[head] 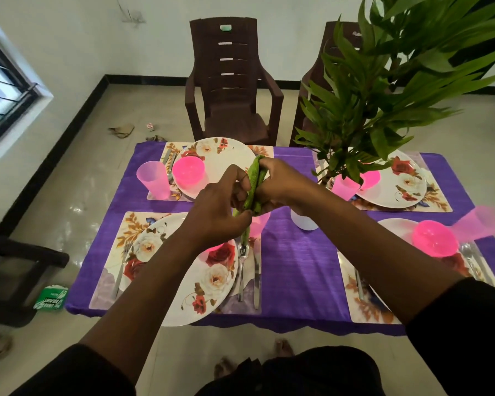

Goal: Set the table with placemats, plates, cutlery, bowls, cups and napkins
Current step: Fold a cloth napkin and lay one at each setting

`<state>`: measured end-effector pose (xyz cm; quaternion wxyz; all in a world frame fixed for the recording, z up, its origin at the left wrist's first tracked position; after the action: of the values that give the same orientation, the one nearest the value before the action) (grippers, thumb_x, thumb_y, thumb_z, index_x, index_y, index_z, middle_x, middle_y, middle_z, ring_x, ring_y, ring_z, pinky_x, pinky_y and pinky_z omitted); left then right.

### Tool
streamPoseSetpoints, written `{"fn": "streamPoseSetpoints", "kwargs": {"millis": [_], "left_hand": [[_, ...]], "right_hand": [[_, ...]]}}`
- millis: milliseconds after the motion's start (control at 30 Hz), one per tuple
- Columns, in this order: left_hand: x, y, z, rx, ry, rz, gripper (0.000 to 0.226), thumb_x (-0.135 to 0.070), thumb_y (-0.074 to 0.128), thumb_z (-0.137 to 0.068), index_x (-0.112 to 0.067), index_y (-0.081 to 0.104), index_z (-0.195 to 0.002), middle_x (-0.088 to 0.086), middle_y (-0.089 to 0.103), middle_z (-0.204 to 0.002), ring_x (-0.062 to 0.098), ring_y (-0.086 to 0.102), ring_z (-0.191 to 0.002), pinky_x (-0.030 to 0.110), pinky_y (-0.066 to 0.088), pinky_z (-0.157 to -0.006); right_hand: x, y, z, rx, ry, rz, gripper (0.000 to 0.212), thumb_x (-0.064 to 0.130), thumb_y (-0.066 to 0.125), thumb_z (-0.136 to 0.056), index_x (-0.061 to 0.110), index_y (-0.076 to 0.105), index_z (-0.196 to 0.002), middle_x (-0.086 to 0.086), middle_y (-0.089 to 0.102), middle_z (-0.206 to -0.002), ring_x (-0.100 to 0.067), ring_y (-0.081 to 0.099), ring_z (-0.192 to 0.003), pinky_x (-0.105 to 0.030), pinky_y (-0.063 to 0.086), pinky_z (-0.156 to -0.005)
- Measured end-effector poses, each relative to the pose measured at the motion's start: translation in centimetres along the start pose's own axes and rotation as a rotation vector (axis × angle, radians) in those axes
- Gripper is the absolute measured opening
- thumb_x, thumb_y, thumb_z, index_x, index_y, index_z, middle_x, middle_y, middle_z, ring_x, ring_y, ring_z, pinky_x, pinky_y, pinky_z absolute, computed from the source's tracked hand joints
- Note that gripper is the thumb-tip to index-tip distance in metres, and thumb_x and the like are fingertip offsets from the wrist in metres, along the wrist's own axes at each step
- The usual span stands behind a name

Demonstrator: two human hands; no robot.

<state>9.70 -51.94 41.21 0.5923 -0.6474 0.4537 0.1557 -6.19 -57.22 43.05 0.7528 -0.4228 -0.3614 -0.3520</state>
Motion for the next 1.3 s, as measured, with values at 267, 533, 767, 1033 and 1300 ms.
{"fn": "streamPoseSetpoints", "kwargs": {"millis": [267,533,767,1033,1300], "left_hand": [[0.2,0.8,0.0,0.020,-0.028,0.095,0.051,-0.025,0.080,-0.077,-0.026,0.043,-0.113,-0.012,0.068,-0.090,0.012,0.072,-0.082,0.035,0.064,-0.077],[3.1,-1.0,-1.3,-0.092,-0.381,0.458,0.060,-0.049,0.067,-0.085,-0.019,0.053,-0.134,-0.002,0.061,-0.130,0.021,0.059,-0.124,0.040,0.058,-0.096],[5.1,-0.5,0.4,0.231,-0.432,0.867,0.027,-0.029,0.061,-0.099,-0.015,0.075,-0.118,0.013,0.072,-0.121,0.035,0.068,-0.117,0.038,0.060,-0.090],[6.1,1.3,1.8,-0.036,-0.569,0.997,0.036,-0.034,0.062,-0.102,-0.012,0.068,-0.129,0.016,0.068,-0.133,0.037,0.066,-0.123,0.057,0.056,-0.098],[7.2,1.7,1.8,-0.043,-0.670,1.190,0.043,-0.037,0.054,-0.106,-0.011,0.060,-0.140,0.018,0.064,-0.139,0.038,0.063,-0.127,0.051,0.059,-0.095]], "right_hand": [[0.1,-0.6,-0.1,-0.069,-0.009,0.034,0.047,0.019,0.062,-0.098,0.024,0.046,-0.142,-0.005,0.062,-0.121,-0.027,0.072,-0.092,-0.036,0.064,-0.061],[1.1,-2.3,1.1,0.312,-0.139,0.166,0.064,-0.005,0.056,-0.095,0.029,0.048,-0.149,-0.008,0.059,-0.135,-0.030,0.064,-0.115,-0.047,0.060,-0.093],[0.7,-2.9,1.0,0.434,-0.212,0.202,0.052,-0.014,0.055,-0.093,0.018,0.061,-0.134,-0.015,0.061,-0.134,-0.036,0.065,-0.116,-0.053,0.059,-0.094],[-6.4,-2.5,-1.1,0.125,0.058,-0.660,0.043,0.019,0.085,-0.080,0.013,0.071,-0.121,-0.015,0.073,-0.121,-0.032,0.069,-0.113,-0.039,0.060,-0.083],[-10.7,2.1,-0.7,0.264,0.149,-0.942,0.052,0.019,0.077,-0.086,0.004,0.064,-0.134,-0.021,0.063,-0.137,-0.034,0.061,-0.128,-0.049,0.051,-0.106]]}}
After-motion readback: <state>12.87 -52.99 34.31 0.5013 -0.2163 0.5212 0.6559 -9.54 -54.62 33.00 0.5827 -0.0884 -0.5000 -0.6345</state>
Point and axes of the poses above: each hand's wrist, its own z-axis away from the middle knuckle, its own y-axis out of the palm, x = y × z, the point moved 2 cm from there along -z, towards the middle knuckle
